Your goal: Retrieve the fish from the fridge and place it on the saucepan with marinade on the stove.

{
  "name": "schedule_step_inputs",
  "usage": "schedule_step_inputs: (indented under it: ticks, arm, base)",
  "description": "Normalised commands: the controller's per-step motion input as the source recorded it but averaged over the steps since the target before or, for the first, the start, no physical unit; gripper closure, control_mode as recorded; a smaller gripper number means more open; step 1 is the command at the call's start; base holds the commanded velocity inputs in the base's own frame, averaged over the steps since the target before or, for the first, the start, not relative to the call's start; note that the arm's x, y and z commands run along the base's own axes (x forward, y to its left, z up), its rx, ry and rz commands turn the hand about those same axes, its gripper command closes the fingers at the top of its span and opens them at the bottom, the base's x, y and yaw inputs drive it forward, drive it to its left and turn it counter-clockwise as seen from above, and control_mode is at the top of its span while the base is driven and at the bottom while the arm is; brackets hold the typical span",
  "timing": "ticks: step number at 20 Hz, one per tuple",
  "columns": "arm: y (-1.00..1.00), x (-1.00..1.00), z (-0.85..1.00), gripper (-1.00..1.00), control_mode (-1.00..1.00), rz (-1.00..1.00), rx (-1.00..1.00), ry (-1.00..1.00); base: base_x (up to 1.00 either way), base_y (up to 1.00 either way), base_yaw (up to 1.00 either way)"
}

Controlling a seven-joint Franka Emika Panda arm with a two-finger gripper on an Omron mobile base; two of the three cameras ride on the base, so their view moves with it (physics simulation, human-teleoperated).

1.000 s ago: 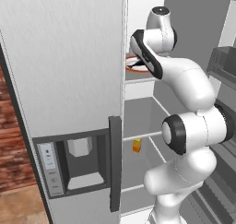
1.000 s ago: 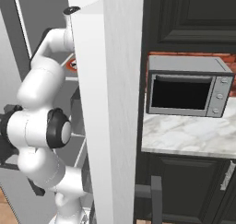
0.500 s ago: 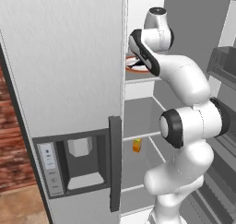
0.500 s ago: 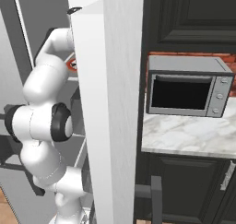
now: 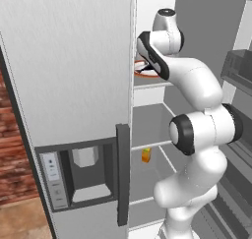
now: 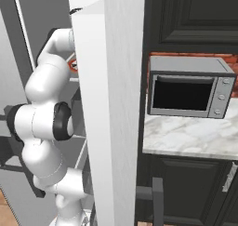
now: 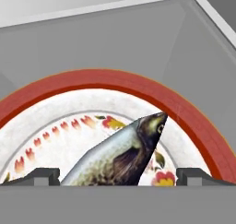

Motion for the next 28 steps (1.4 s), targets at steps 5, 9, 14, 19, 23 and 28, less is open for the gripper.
schedule_step_inputs:
  ticks: [5, 9, 14, 19, 23, 28]
  arm:
    - [0.01, 0.07, -0.14, -1.0, -1.0, 0.0, 0.0, 0.01]
    - [0.02, 0.17, -0.1, -1.0, -1.0, -0.01, 0.0, 0.0]
    - [0.0, 0.19, -0.03, -1.0, -1.0, -0.01, 0.0, 0.0]
    - [0.02, 0.05, -0.12, -1.0, -1.0, 0.0, 0.0, 0.0]
    - [0.01, 0.0, -0.14, -1.0, -1.0, 0.0, 0.0, 0.0]
    - [0.03, 0.0, -0.1, -1.0, -1.0, 0.0, 0.0, 0.03]
  base:
    - [0.0, 0.0, 0.0]
    - [0.0, 0.0, 0.0]
    - [0.0, 0.0, 0.0]
    - [0.0, 0.0, 0.0]
    - [0.0, 0.0, 0.0]
    - [0.0, 0.0, 0.0]
